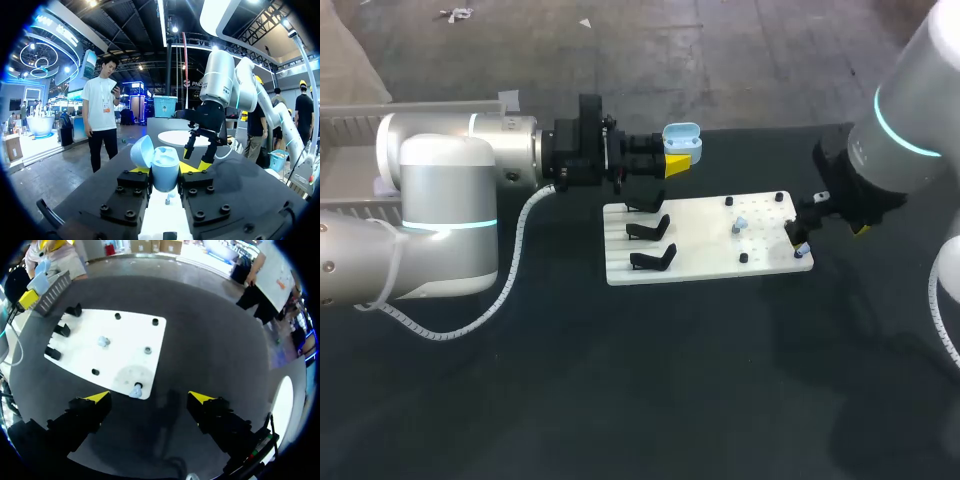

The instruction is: Pick up each earbud case from the left stands, insert the matching earbuds, close the lid, and place the case in the box.

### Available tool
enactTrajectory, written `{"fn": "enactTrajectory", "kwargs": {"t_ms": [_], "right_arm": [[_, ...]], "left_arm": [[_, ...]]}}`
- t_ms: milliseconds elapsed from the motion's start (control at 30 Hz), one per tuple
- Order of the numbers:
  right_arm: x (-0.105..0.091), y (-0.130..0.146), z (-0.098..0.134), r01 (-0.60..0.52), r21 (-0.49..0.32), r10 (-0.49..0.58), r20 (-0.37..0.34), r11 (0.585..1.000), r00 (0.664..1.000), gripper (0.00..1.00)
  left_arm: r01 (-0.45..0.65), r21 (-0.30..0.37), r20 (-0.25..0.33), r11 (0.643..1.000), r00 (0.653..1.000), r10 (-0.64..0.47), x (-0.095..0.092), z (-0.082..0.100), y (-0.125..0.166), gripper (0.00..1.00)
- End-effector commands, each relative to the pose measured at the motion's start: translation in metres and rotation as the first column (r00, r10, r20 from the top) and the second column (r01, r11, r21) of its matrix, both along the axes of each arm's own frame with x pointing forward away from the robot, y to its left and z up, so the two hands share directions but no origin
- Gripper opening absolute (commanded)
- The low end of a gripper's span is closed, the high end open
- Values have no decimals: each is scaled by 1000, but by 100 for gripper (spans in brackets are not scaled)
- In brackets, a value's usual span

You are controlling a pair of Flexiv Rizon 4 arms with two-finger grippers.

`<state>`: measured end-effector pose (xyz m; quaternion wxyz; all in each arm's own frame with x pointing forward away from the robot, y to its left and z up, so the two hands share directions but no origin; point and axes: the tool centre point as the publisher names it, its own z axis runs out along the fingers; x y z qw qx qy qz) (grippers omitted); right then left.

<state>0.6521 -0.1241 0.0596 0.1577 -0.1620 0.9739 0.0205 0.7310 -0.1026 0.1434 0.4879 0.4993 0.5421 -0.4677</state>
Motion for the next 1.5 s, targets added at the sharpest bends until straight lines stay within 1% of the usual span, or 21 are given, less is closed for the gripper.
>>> {"fn": "enactTrajectory", "kwargs": {"t_ms": [33,133,233,433,467,500,533,567,600,633,667,700,733,800,867,1033,1100,1367,1433,1500], "right_arm": [[-2,7,-7,-32,-25,32,-5,999,999,100],[-4,9,-12,-72,-69,72,-12,995,997,100],[-6,9,-16,-92,-107,90,-23,990,996,100],[-5,9,-19,-73,-114,68,-50,991,996,99],[-5,9,-19,-71,-111,66,-51,991,997,97],[-5,10,-20,-69,-113,64,-51,991,997,93],[-5,11,-20,-66,-116,60,-53,991,997,87],[-5,11,-21,-63,-114,58,-53,991,997,83],[-5,12,-22,-64,-114,58,-53,991,997,81],[-5,13,-23,-64,-114,58,-53,991,997,76],[-5,13,-25,-63,-113,58,-53,992,997,67],[-5,14,-27,-63,-112,57,-54,992,997,66],[-5,15,-28,-63,-112,57,-56,992,997,69],[-6,16,-30,-60,-111,54,-59,992,997,69],[-6,18,-31,-57,-109,50,-63,992,997,62],[-6,20,-34,-50,-102,44,-62,994,997,53],[-6,20,-35,-44,-100,38,-61,994,997,45],[-2,17,-34,-31,-95,26,-51,995,998,45],[-1,17,-34,-30,-96,25,-50,995,998,42],[0,17,-34,-29,-97,24,-49,995,998,42]], "left_arm": [[-3,-4,4,1000,1000,3,0,-1,-1,0],[-3,-4,4,1000,1000,3,0,-1,-1,0],[-3,-4,4,1000,1000,3,0,-1,-1,0],[-3,-4,4,1000,1000,3,0,-1,-1,0],[-3,-4,4,1000,1000,3,0,-1,-1,0],[-3,-4,4,1000,1000,3,0,-1,-1,0],[-3,-4,4,1000,1000,3,0,-1,-1,0],[-3,-4,4,1000,1000,3,0,-1,-1,0],[-3,-4,4,1000,1000,3,0,-1,-1,0],[-3,-4,4,1000,1000,3,0,-1,-1,0],[-3,-4,4,1000,1000,3,0,-1,-1,0],[-3,-4,4,1000,1000,3,0,-1,-1,0],[-3,-4,4,1000,1000,3,0,-1,-1,0],[-3,-4,4,1000,1000,3,0,-1,-1,0],[-3,-4,4,1000,1000,3,0,-1,-1,0],[-3,-4,4,1000,1000,3,0,-1,-1,0],[-3,-4,4,1000,1000,3,0,-1,-1,0],[-3,-4,4,1000,1000,3,0,-1,-1,0],[-3,-4,4,1000,1000,3,0,-1,-1,0],[-3,-4,4,1000,1000,3,0,-1,-1,0]]}}
